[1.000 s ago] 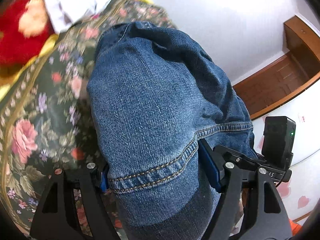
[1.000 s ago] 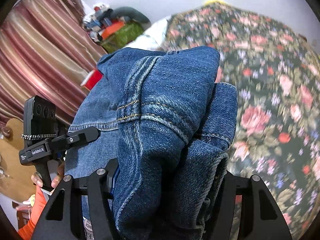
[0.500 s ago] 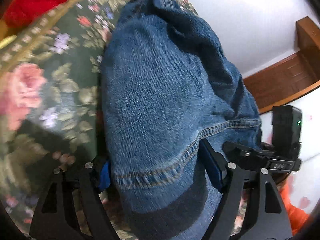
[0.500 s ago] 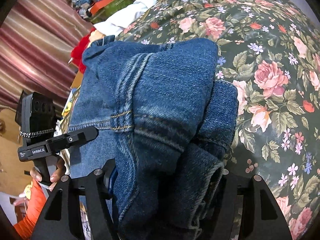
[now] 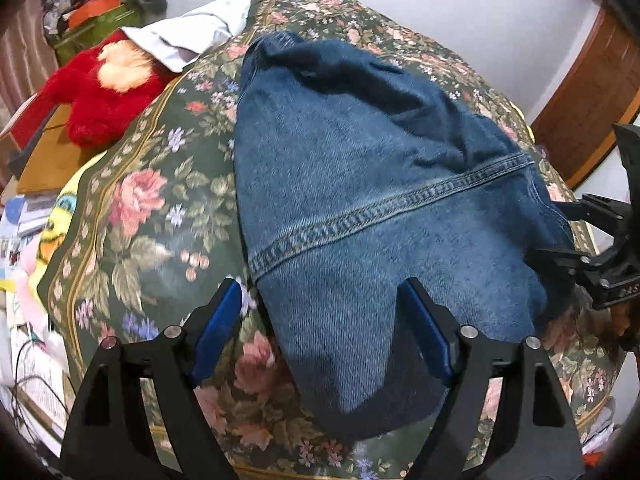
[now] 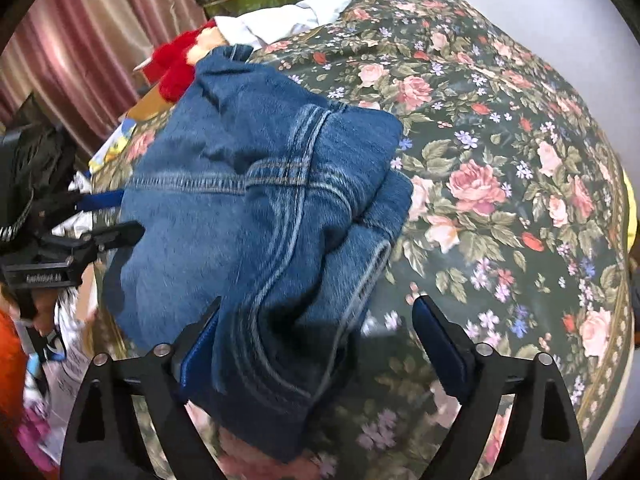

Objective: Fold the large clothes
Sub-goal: 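Lower the folded jacket onto the bedspread and open both grippers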

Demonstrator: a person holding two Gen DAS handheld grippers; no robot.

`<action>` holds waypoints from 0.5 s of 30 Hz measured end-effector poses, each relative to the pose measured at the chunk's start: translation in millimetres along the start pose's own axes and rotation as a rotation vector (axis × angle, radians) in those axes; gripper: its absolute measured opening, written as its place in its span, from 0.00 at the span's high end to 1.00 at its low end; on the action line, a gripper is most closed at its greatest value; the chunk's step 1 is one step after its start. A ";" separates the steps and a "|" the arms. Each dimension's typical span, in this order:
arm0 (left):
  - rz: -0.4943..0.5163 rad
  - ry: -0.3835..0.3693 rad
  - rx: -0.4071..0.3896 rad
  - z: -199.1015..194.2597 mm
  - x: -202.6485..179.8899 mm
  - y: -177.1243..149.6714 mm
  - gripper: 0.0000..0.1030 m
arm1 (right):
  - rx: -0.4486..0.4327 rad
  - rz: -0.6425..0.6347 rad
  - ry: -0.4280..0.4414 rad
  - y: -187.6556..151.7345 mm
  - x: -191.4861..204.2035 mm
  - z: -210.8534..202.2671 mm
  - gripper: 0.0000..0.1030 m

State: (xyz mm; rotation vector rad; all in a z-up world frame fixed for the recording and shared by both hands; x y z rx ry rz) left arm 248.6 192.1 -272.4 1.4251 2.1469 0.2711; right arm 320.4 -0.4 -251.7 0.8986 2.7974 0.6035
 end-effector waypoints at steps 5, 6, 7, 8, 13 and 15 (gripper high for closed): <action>0.100 0.073 -0.054 -25.2 -5.9 -3.9 0.21 | 0.009 0.003 0.052 -3.3 -5.7 -17.9 0.12; 0.123 0.098 -0.082 -31.0 -8.1 0.0 0.21 | -0.003 -0.009 0.046 -0.5 -6.8 -23.0 0.12; 0.135 0.115 -0.104 -35.5 -9.4 6.3 0.21 | -0.022 -0.024 0.035 4.6 -8.9 -28.7 0.12; 0.136 0.130 -0.128 -40.1 -9.9 15.9 0.21 | -0.045 -0.033 0.021 10.7 -10.7 -34.4 0.12; 0.056 0.167 -0.186 -40.5 -9.2 71.9 0.21 | -0.160 -0.039 -0.040 48.2 -20.4 -53.0 0.12; 0.041 0.168 -0.197 -38.6 -10.0 88.3 0.21 | -0.185 -0.040 -0.063 66.4 -22.1 -51.8 0.12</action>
Point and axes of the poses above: each gripper's, at about its wrist camera, not at the fingertips, and z roughly the way its jaws point, x to its left, y to its top, the point moved 5 cm from there along z, roughly the way its jaws point, and after that the axes turned 14 degrees about -z, right-handed, at the moved point
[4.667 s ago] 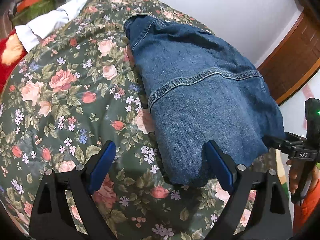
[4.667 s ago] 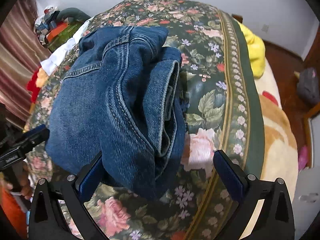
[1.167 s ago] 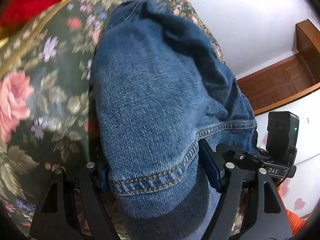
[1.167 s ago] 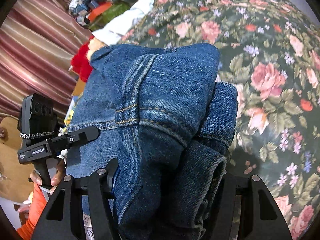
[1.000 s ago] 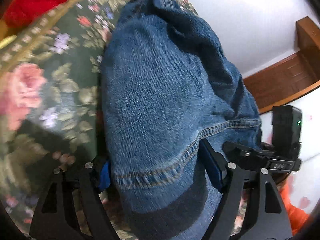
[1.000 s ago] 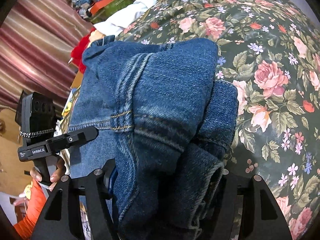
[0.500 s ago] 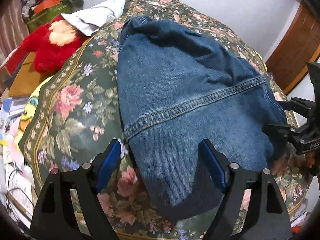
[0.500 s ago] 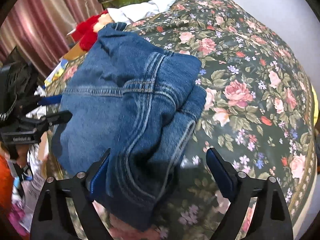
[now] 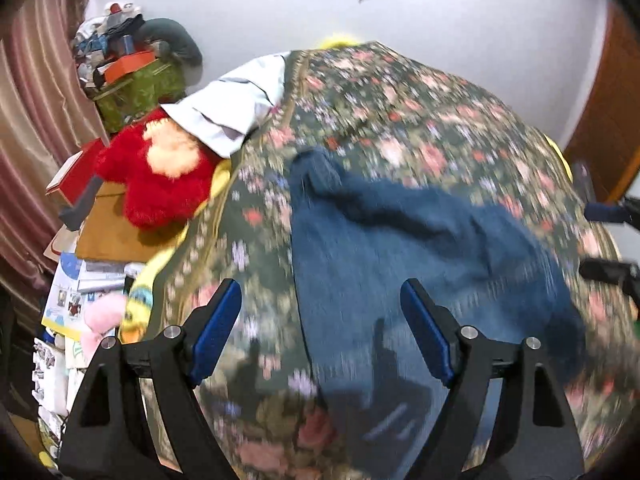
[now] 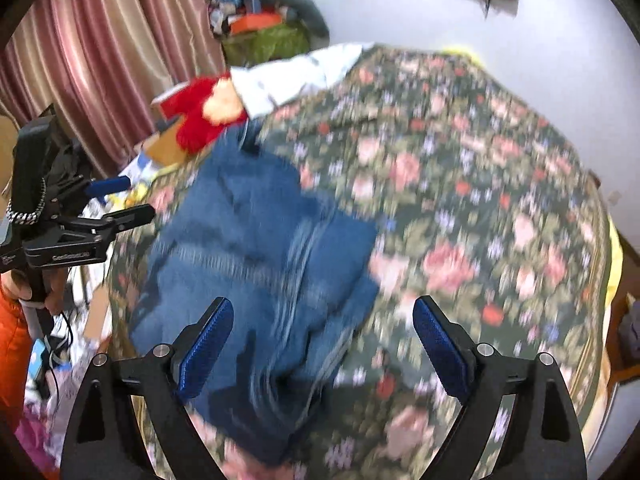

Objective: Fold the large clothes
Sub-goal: 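Lower the folded jacket onto the bedspread and open both grippers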

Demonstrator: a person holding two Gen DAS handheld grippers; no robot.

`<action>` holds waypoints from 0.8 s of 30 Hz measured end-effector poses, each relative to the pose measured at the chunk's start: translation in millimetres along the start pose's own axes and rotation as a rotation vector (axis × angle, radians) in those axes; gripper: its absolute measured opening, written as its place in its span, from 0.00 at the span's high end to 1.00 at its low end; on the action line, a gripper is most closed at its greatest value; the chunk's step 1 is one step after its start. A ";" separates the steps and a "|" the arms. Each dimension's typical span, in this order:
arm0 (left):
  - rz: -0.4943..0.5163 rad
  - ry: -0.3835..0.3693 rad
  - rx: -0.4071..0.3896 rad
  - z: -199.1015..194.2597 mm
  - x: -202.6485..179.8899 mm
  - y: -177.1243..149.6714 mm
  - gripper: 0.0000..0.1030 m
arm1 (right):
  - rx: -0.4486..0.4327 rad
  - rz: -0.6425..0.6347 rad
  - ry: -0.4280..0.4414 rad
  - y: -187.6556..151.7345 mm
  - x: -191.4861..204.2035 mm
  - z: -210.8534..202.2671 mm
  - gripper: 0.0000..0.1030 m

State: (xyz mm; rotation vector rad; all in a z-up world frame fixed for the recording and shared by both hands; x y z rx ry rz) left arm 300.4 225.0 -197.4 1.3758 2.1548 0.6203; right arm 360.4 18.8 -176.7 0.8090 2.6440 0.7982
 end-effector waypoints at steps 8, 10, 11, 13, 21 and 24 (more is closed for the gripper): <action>-0.021 0.016 0.051 69.3 -12.1 39.5 0.21 | 0.031 -0.074 -0.036 29.5 0.7 62.0 0.12; -0.016 0.034 0.064 87.7 -13.2 42.4 0.20 | 0.078 -0.105 -0.064 21.9 -1.8 84.8 0.12; -0.015 0.050 0.068 96.7 -12.6 43.1 0.18 | 0.096 -0.110 -0.065 16.4 -4.7 94.8 0.12; -0.020 0.058 0.084 110.8 -10.3 42.3 0.16 | 0.111 -0.088 -0.029 4.0 -11.1 107.6 0.12; -0.108 0.001 0.172 147.4 5.3 34.6 0.09 | 0.094 0.045 0.078 -22.1 -32.2 113.5 0.07; -0.090 0.022 0.154 138.9 3.8 33.4 0.08 | 0.093 0.026 0.055 -24.5 -29.0 105.6 0.07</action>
Point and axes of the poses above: each gripper's, at about its wrist camera, not at the fingertips, and z roughly the way its jaws point, x to its left, y to its top, the point moved 5 cm from there along z, roughly the way its jaws point, and after that the axes turned 14 degrees about -z, right-handed, at the moved point
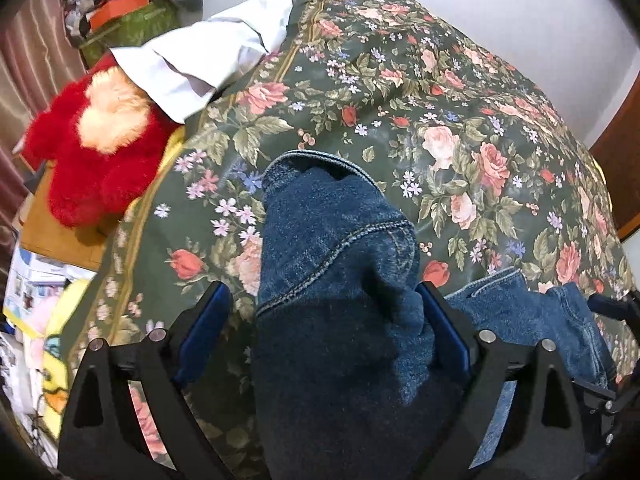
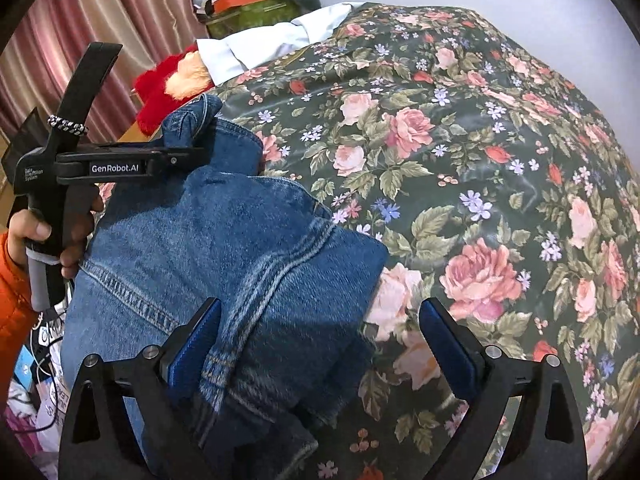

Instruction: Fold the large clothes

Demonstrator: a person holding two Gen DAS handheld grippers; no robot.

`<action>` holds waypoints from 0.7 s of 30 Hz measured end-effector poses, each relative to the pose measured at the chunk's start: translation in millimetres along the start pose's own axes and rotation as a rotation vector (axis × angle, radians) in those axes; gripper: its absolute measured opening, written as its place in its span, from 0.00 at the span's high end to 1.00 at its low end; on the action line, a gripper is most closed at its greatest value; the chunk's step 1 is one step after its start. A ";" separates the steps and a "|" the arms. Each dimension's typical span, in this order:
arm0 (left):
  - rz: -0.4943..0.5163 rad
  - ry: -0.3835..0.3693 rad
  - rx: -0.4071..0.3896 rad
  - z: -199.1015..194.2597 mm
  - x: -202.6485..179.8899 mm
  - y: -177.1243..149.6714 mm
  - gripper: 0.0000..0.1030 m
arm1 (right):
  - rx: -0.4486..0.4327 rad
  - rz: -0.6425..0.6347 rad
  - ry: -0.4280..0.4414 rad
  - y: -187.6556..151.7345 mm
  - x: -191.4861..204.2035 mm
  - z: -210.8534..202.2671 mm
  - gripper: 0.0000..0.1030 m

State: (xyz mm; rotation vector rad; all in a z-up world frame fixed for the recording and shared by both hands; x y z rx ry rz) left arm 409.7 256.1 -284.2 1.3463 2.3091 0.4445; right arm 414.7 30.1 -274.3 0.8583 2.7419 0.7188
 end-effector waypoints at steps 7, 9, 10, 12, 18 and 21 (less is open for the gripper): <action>0.062 0.048 -0.086 -55.5 -7.7 -5.1 0.09 | -0.006 -0.048 -0.088 -7.2 10.0 -33.4 0.07; 0.069 0.048 -0.120 -81.4 -7.8 -6.8 0.09 | 0.009 -0.037 -0.106 -10.8 11.9 -47.3 0.07; 0.075 0.042 -0.141 -96.0 -7.7 -8.3 0.09 | 0.005 -0.030 -0.116 -12.4 12.2 -54.2 0.07; 0.080 0.018 -0.180 -122.2 -7.2 -11.6 0.09 | -0.022 -0.021 -0.143 -14.2 15.1 -73.4 0.07; 0.029 -0.078 -0.320 -213.5 -3.1 -23.7 0.09 | -0.176 -0.037 -0.197 -8.4 40.5 -151.2 0.07; -0.002 -0.128 -0.400 -261.5 -3.5 -35.3 0.09 | -0.293 -0.054 -0.234 -1.9 61.0 -199.4 0.07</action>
Point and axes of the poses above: each gripper's, at about its wrist camera, not at the fingertips, and z roughly the way its jaws point, x to its left, y to its top, the point moved 5 cm from there along z, roughly the way its jaws point, and after that the axes turned 14 degrees about -z, right-handed, at the moved point
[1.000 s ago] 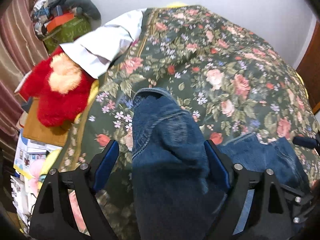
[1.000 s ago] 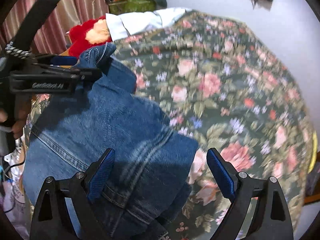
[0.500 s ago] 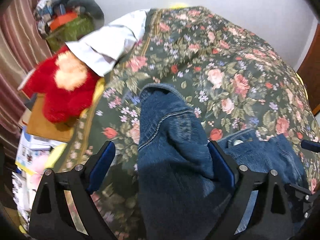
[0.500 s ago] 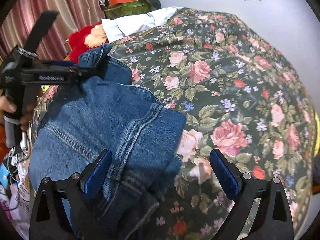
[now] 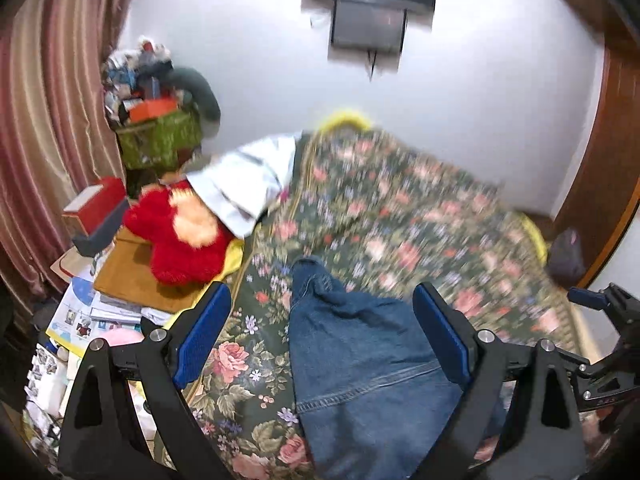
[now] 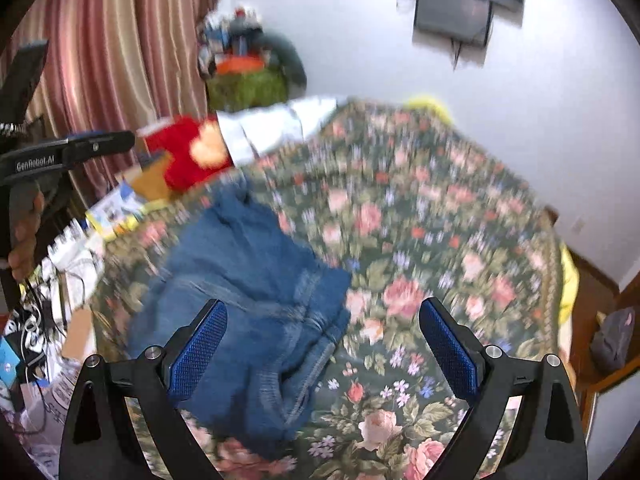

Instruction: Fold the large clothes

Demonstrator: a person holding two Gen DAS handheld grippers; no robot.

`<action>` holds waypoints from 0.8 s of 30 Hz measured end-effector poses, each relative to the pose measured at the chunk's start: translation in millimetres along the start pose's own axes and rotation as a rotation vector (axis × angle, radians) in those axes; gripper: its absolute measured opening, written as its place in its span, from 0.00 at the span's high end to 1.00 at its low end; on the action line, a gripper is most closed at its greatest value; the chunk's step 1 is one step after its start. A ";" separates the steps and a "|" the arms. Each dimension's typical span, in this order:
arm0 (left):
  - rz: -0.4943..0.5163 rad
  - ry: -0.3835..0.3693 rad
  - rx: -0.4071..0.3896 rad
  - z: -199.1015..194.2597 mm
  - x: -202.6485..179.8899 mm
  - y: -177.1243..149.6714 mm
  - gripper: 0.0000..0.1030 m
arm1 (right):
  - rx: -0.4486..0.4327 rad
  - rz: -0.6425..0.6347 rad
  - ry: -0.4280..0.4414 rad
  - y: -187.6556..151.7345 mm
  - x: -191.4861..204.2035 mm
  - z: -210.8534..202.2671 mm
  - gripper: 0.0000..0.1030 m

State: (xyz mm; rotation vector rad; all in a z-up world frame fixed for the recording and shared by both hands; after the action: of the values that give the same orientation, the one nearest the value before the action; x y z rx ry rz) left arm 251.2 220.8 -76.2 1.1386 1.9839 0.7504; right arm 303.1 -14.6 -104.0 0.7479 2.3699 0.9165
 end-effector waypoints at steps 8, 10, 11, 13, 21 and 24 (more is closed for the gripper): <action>-0.073 -0.096 -0.239 -126.2 -11.5 -7.2 0.09 | -0.332 0.032 -0.073 36.0 25.9 -126.4 0.07; -0.079 -0.113 -0.276 -147.1 -14.9 -14.5 0.09 | -0.402 0.045 -0.091 37.6 33.0 -154.5 0.07; -0.076 -0.114 -0.296 -158.4 -17.5 -19.4 0.09 | -0.432 0.057 -0.095 36.9 35.7 -166.3 0.07; -0.063 -0.097 -0.340 -179.1 -23.8 -31.0 0.09 | -0.480 0.083 -0.094 32.9 41.2 -186.7 0.07; -0.018 -0.063 -0.417 -210.7 -47.1 -65.1 0.09 | -0.542 0.127 -0.167 10.9 66.6 -226.0 0.04; -0.015 -0.062 -0.426 -216.0 -53.1 -73.4 0.09 | -0.533 0.138 -0.167 2.2 71.0 -230.5 0.01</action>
State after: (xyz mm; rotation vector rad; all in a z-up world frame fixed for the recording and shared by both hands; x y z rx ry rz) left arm 60.7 113.1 7.1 0.8794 1.6719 1.0550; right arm 111.9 -71.3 31.8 0.7372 1.8225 1.4057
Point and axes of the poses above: each gripper's, at about its wrist camera, not at the fingertips, and z roughly the way its jaws point, x to its left, y to its top, the point moved 5 cm from there along z, roughly the way its jaws point, and after that the axes turned 14 degrees about -z, right-handed, at the moved point
